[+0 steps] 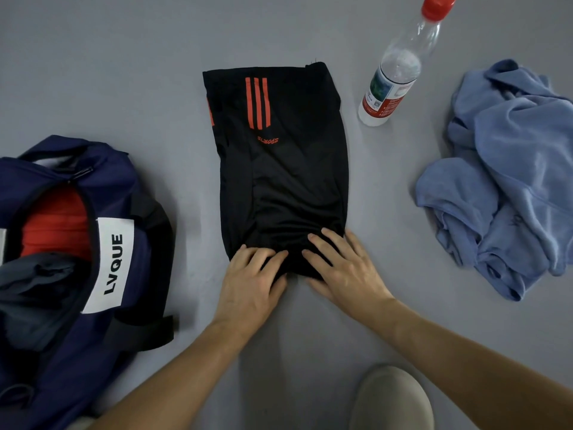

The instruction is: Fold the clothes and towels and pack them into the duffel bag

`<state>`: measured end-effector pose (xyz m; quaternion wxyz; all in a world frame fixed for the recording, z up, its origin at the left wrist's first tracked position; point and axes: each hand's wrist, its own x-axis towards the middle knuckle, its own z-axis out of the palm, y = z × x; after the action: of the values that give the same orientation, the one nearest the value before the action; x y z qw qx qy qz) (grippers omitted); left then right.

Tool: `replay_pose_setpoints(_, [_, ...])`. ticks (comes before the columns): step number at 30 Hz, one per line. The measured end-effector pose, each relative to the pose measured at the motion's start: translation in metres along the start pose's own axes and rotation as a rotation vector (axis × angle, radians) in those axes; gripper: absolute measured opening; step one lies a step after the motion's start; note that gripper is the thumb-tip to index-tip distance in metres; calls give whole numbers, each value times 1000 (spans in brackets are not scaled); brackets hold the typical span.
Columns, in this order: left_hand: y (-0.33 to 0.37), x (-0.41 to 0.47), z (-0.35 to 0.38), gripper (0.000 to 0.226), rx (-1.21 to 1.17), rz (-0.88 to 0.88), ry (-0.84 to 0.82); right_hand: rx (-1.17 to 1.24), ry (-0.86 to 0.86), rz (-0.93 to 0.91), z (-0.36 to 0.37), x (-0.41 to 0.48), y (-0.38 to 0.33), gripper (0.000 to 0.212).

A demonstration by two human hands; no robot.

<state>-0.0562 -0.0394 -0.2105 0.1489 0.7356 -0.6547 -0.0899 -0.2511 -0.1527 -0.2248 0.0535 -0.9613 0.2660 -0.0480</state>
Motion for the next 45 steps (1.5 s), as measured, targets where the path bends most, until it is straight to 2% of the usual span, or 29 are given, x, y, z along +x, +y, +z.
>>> replay_pose_setpoints(6, [9,5,-10,32,-8,-25,-24,120,43,55,-12,12,-6,25])
replay_pose_setpoints(9, [12,-3,-14,50,12,-54,-86,263,-47,148,-23,17,-7,33])
replay_pose_setpoints(11, [13,-4,-19,51,-15,-73,-100,314,-136,166,-31,21,-6,38])
replay_pose_setpoints(13, [14,-1,-27,54,-86,-98,-124,340,-183,174,-41,22,-4,33])
replay_pose_setpoints(15, [10,3,-37,57,-198,-176,-165,379,-197,237,-49,19,-3,29])
replay_pose_setpoints(19, [4,12,-49,54,-495,-422,-214,533,-248,436,-54,11,-7,35])
replay_pose_setpoints(21, [7,18,-47,53,-531,-479,-233,501,-250,475,-51,9,-6,37])
replay_pose_setpoints(23, [11,22,-40,54,-436,-490,-224,398,-222,496,-45,10,-6,41])
replay_pose_setpoints(25, [14,28,-35,58,-264,-461,-185,294,-153,483,-40,12,-7,45])
replay_pose_setpoints(28, [14,35,-31,59,-32,-372,-129,121,23,320,-27,9,-8,47])
replay_pose_setpoints(30, [13,31,-29,50,66,-210,-18,68,119,157,-20,4,-8,46])
replay_pose_setpoints(32, [20,23,-28,39,100,14,80,53,134,59,-12,-2,-5,42])
replay_pose_setpoints(34, [29,11,-24,40,97,175,52,46,56,49,-4,-7,-3,47])
replay_pose_setpoints(35, [29,5,-19,42,87,196,10,62,6,57,-2,-7,-1,50])
replay_pose_setpoints(38, [14,-2,-5,54,74,53,-181,111,-132,56,-5,-4,6,51])
replay_pose_setpoints(41, [-6,-3,0,74,99,22,-340,87,-321,37,-9,-2,12,72])
replay_pose_setpoints(43, [-12,-1,-1,83,101,61,-371,66,-391,22,-10,-2,13,85])
replay_pose_setpoints(45, [-14,4,-3,83,110,78,-360,54,-396,30,-10,-2,13,89])
